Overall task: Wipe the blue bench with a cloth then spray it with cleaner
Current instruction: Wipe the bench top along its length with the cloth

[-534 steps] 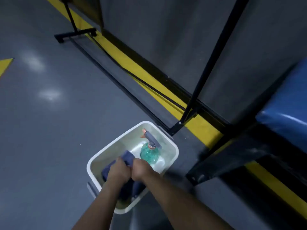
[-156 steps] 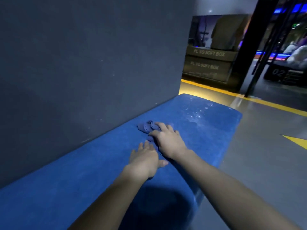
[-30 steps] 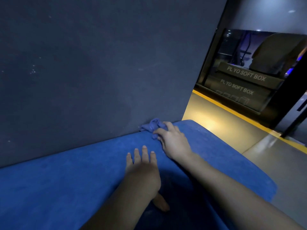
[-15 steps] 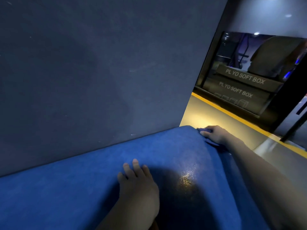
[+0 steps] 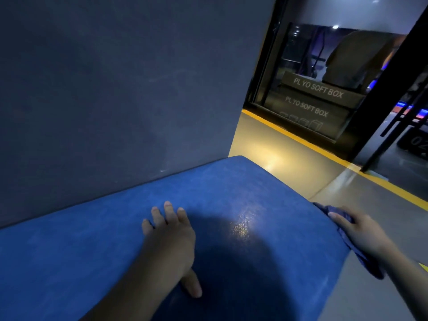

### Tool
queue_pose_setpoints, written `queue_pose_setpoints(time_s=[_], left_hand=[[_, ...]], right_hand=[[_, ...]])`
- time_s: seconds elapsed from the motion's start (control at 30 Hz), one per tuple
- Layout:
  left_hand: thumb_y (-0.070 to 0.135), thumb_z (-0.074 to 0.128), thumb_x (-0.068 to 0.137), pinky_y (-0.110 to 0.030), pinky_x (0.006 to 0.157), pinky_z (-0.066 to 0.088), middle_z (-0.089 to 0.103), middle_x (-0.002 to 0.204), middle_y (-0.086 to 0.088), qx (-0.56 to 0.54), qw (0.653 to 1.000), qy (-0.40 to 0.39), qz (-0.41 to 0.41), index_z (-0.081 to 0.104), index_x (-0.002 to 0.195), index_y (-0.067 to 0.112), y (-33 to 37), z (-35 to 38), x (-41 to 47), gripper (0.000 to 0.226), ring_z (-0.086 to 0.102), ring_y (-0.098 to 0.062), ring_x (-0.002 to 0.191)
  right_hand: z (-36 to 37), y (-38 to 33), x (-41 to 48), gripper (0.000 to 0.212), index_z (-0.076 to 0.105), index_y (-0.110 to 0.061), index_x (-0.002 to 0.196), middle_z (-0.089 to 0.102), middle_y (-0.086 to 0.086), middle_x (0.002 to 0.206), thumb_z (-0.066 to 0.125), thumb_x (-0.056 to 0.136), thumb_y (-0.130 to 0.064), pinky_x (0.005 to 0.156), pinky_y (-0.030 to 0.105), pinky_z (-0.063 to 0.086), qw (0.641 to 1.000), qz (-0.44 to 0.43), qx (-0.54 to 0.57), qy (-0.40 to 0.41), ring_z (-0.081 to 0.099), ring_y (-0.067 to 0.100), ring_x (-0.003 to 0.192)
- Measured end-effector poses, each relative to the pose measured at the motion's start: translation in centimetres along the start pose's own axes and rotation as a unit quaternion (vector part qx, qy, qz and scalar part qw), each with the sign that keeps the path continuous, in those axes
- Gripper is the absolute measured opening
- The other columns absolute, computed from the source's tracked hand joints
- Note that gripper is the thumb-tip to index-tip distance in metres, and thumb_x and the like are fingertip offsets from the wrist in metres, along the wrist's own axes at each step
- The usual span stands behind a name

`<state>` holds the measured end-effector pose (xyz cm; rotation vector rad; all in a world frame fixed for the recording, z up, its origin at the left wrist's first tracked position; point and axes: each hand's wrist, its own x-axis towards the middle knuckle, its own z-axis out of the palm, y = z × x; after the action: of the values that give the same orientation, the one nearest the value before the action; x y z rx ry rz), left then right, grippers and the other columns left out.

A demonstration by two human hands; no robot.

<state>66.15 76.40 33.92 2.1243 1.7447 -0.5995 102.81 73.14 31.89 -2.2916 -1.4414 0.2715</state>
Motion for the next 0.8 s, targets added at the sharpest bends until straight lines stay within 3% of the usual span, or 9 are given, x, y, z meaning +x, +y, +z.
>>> queue_pose_setpoints(time_s=[0.2, 0.3, 0.4, 0.47, 0.6, 0.67, 0.73, 0.8], left_hand=[[0.043, 0.081, 0.065, -0.051, 0.119, 0.008, -0.020, 0.157, -0.021, -0.001, 1.000, 0.027, -0.003, -0.014, 0.149, 0.001, 0.1, 0.4, 0.2, 0.134, -0.009, -0.042, 0.146], [0.044, 0.081, 0.065, -0.051, 0.120, 0.005, -0.021, 0.157, -0.020, -0.002, 1.000, 0.029, -0.002, -0.016, 0.149, 0.002, 0.1, 0.4, 0.2, 0.134, -0.012, -0.041, 0.146], [0.050, 0.082, 0.058, -0.050, 0.120, 0.003, -0.024, 0.156, -0.019, -0.002, 1.000, 0.016, -0.004, -0.019, 0.148, 0.002, 0.0, 0.4, 0.0, 0.144, -0.014, -0.040, 0.146], [0.053, 0.081, 0.058, -0.049, 0.121, 0.003, -0.024, 0.157, -0.018, -0.001, 1.000, 0.015, -0.007, -0.020, 0.148, 0.004, -0.1, 0.4, -0.3, 0.144, -0.015, -0.038, 0.146], [0.057, 0.079, 0.058, -0.047, 0.121, 0.005, -0.021, 0.158, -0.014, 0.011, 0.999, 0.035, -0.009, -0.016, 0.149, 0.006, -0.3, 0.1, -1.2, 0.141, -0.012, -0.036, 0.147], [0.053, 0.078, 0.063, -0.048, 0.121, 0.002, -0.022, 0.158, -0.013, 0.028, 0.998, 0.060, 0.005, -0.014, 0.150, 0.009, 0.1, 0.1, -2.1, 0.135, -0.012, -0.037, 0.147], [0.042, 0.076, 0.072, -0.049, 0.121, 0.001, -0.017, 0.159, -0.013, 0.027, 0.994, 0.096, 0.039, -0.008, 0.152, 0.014, 0.7, 0.4, -2.9, 0.119, -0.008, -0.037, 0.147], [0.037, 0.067, 0.082, -0.048, 0.120, 0.008, -0.006, 0.161, -0.011, -0.002, 0.989, 0.112, 0.091, 0.005, 0.152, 0.017, 1.0, 0.8, -3.7, 0.095, 0.002, -0.035, 0.147]], right_hand=[[1.5, -1.5, -4.6, 0.046, 0.062, -0.009, 0.107, 0.065, 0.027, 0.104, 0.044, 0.080, -0.042, 0.074, 0.036, 0.034, 0.985, 0.105, 0.046, 0.126, 0.056, 0.044, 0.100], [2.0, -2.9, -6.0, 0.026, 0.059, -0.009, 0.108, 0.062, 0.030, 0.107, 0.048, 0.091, -0.026, 0.074, 0.037, 0.034, 0.981, 0.133, 0.054, 0.134, 0.052, 0.042, 0.097], [2.7, -4.6, -8.5, 0.022, 0.059, -0.014, 0.110, 0.054, 0.030, 0.107, 0.049, 0.091, -0.020, 0.071, 0.035, 0.032, 0.984, 0.116, 0.042, 0.126, 0.038, 0.032, 0.076], [2.4, -5.7, -10.5, 0.022, 0.062, -0.016, 0.110, 0.052, 0.024, 0.100, 0.054, 0.089, -0.018, 0.071, 0.033, 0.031, 0.989, 0.084, 0.039, 0.115, 0.039, 0.032, 0.075], [0.7, -7.4, -11.3, 0.021, 0.064, -0.017, 0.110, 0.051, 0.018, 0.100, 0.055, 0.090, -0.018, 0.073, 0.031, 0.033, 0.989, 0.042, 0.053, 0.130, 0.049, 0.034, 0.085], [1.4, -8.6, -10.2, 0.025, 0.062, -0.022, 0.115, 0.049, 0.017, 0.112, 0.052, 0.092, -0.022, 0.079, 0.034, 0.038, 0.991, 0.027, 0.020, 0.129, 0.050, 0.036, 0.098], [3.3, -9.6, -9.2, 0.028, 0.058, -0.030, 0.120, 0.045, 0.013, 0.127, 0.046, 0.094, -0.032, 0.092, 0.044, 0.038, 0.993, 0.021, -0.053, 0.106, 0.043, 0.037, 0.117], [4.6, -10.0, -8.7, 0.029, 0.055, -0.034, 0.120, 0.042, 0.009, 0.132, 0.041, 0.095, -0.038, 0.097, 0.051, 0.034, 0.990, 0.027, -0.091, 0.101, 0.035, 0.033, 0.125]])
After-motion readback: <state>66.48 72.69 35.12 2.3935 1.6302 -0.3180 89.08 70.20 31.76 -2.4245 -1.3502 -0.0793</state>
